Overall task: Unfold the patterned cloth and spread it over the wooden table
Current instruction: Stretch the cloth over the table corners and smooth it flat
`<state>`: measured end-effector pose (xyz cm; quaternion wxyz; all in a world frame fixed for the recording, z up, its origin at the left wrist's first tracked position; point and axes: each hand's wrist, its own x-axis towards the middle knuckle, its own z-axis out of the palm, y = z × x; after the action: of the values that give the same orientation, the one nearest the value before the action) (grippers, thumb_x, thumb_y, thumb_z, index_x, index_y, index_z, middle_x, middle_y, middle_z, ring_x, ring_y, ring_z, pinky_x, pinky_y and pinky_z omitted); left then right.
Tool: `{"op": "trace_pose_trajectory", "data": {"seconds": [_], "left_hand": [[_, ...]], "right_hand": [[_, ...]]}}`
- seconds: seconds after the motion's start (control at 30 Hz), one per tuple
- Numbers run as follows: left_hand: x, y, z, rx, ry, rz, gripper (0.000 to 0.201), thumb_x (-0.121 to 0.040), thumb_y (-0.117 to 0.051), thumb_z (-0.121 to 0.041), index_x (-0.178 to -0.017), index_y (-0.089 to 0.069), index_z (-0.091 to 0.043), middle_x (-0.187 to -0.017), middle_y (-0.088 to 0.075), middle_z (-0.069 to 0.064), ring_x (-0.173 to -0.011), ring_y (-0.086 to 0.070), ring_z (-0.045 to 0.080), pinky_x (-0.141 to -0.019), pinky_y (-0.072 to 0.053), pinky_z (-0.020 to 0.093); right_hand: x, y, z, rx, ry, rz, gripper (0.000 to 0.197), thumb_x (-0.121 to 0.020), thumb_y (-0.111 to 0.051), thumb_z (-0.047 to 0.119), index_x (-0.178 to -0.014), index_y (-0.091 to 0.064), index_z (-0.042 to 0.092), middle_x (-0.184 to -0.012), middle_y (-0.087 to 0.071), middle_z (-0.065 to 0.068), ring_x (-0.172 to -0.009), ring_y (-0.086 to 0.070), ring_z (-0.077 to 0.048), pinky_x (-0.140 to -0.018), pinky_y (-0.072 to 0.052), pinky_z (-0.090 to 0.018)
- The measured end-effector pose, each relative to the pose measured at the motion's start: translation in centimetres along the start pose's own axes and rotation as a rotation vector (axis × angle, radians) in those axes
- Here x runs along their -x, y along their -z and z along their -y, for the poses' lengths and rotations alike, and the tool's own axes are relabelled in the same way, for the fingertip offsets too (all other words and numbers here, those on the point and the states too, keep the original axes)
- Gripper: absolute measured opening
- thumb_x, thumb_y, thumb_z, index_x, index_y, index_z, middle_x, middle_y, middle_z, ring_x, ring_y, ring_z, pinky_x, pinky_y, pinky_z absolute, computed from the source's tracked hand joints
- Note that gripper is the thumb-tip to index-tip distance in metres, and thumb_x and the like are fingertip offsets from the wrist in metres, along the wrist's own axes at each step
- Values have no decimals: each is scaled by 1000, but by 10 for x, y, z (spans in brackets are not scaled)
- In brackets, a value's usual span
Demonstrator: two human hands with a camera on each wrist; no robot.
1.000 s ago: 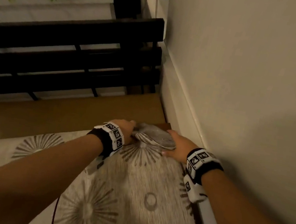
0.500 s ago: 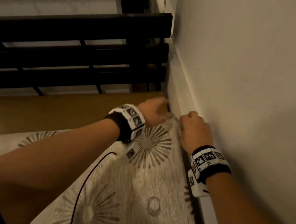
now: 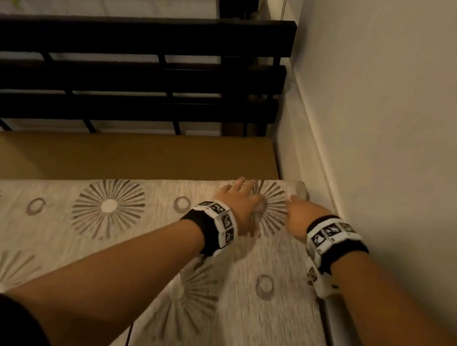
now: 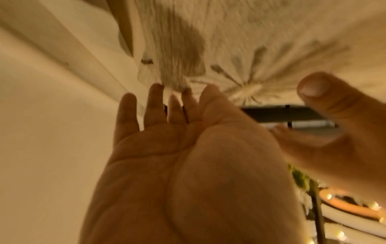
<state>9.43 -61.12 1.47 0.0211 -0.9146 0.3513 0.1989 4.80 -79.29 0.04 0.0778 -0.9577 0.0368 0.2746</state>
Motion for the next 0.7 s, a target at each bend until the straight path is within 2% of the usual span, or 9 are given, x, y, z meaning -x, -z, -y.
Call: {"op": "trace_pose_trajectory", "data": {"seconds": [0.03, 0.1, 0.17, 0.27, 0.33, 0.4, 0.47, 0.53, 0.7], "left_hand": [[14, 0, 1, 95, 3, -14, 69, -85, -60, -52, -143, -35, -24, -153, -26, 11, -142, -21, 33, -113, -28, 49], [55, -5, 11, 285, 31, -5, 56, -86, -60, -48, -134, -48, -20, -138, -47, 10, -129, -42, 31, -104, -39, 42], [106, -21, 27, 356, 75, 4, 53, -87, -60, -43, -133, -50, -18, -136, -52, 8, -124, -48, 28, -103, -40, 39], [188, -59, 47, 341, 103, -21, 64, -82, -54, -55, -134, -51, -17, -134, -52, 8, -124, -46, 29, -103, -40, 38], [235, -85, 54, 348, 109, -33, 76, -72, -42, -65, -131, -52, -18, -131, -53, 8, -123, -46, 30, -101, -41, 38], [273, -108, 60, 358, 137, -45, 66, -79, -52, -58, -132, -50, -19, -134, -50, 8, -125, -45, 29, -101, -41, 40], [307, -127, 62, 328, 154, -66, 58, -87, -59, -45, -136, -46, -18, -139, -46, 9, -129, -41, 29, -103, -40, 43], [340, -143, 62, 291, 164, -97, 59, -88, -57, -46, -138, -43, -17, -142, -44, 10, -132, -37, 31, -104, -38, 46], [422, -184, 48, 259, 277, -137, 60, -94, -38, -51, -146, -30, -23, -155, -28, 11, -143, -20, 36, -115, -22, 50]], "right_hand": [[16, 3, -1, -1, 10, 8, 34, -100, -35, 23, -126, -53, 12, -143, -44, -7, -122, -49, -27, -90, -33, -23], [58, 9, -1, -37, -24, -15, 27, -100, -35, 26, -100, -62, 21, -123, -56, 1, -110, -55, -26, -80, -30, -22], [110, 10, 6, -119, -71, -96, 31, -99, -36, 29, -107, -63, 15, -122, -61, -9, -104, -56, -28, -81, -38, -28], [185, -11, 29, -230, -160, -133, 39, -99, -39, 28, -127, -56, 8, -131, -56, -16, -118, -52, -32, -96, -42, -36], [217, -39, 53, -215, -190, -106, 37, -99, -37, 36, -122, -59, 17, -127, -59, -10, -116, -53, -32, -94, -43, -37], [234, -67, 83, -170, -189, -52, 39, -96, -32, 47, -104, -61, 22, -112, -61, -6, -109, -55, -32, -88, -44, -39], [245, -96, 121, -124, -175, -20, 54, -93, -31, 55, -121, -57, 17, -129, -55, -9, -117, -52, -32, -96, -43, -41], [257, -123, 167, -121, -110, -37, 71, -85, -24, 62, -133, -50, 15, -141, -46, -13, -126, -46, -31, -103, -39, -41], [306, -185, 289, -174, 48, -120, 55, -98, -29, 47, -145, -35, 19, -157, -23, -11, -143, -23, -27, -114, -23, -41]]}}
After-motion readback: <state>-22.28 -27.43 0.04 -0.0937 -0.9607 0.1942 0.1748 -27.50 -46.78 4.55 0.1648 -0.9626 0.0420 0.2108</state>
